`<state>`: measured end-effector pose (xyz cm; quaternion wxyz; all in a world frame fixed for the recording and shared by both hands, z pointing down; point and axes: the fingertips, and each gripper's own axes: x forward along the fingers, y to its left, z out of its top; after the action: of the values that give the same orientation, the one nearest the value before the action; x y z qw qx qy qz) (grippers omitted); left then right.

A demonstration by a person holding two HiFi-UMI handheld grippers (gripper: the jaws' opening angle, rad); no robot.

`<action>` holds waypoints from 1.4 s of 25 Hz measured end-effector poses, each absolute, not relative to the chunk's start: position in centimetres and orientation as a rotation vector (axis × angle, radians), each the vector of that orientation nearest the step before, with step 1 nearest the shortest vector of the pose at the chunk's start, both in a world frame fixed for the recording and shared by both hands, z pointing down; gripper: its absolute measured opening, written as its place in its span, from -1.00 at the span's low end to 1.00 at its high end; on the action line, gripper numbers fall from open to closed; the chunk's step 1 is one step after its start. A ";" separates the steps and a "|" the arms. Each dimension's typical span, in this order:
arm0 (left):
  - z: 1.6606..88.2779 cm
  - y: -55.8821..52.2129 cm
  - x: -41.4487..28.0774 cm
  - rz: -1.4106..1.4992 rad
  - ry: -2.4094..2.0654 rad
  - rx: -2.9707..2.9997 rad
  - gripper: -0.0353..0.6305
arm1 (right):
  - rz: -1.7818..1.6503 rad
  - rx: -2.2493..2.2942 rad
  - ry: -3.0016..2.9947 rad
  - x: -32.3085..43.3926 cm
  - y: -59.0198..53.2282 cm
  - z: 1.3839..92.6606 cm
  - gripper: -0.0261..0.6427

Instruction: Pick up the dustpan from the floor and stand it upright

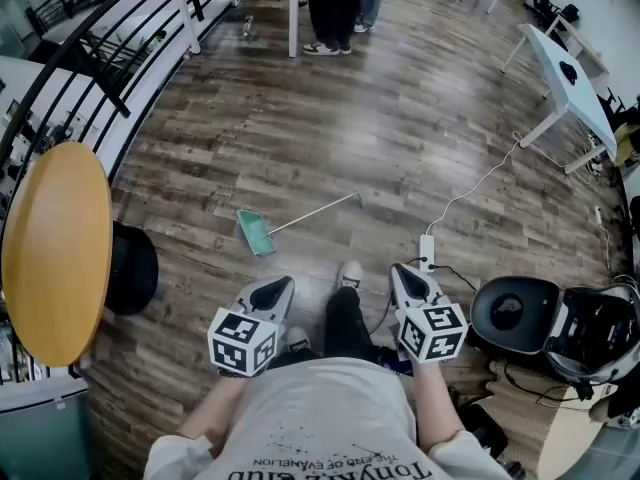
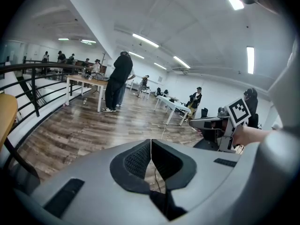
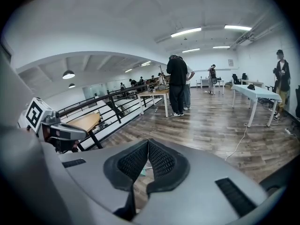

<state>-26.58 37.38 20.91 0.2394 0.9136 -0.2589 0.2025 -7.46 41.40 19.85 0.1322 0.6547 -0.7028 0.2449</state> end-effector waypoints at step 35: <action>21.5 4.9 -0.9 0.551 -0.893 2.436 -0.82 | 0.776 1.653 -2.161 18.1 8.9 24.1 -0.84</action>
<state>-0.86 4.94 21.50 0.2421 0.8911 -0.3267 0.2016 18.12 8.92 24.07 0.1557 0.5772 -0.7545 0.2709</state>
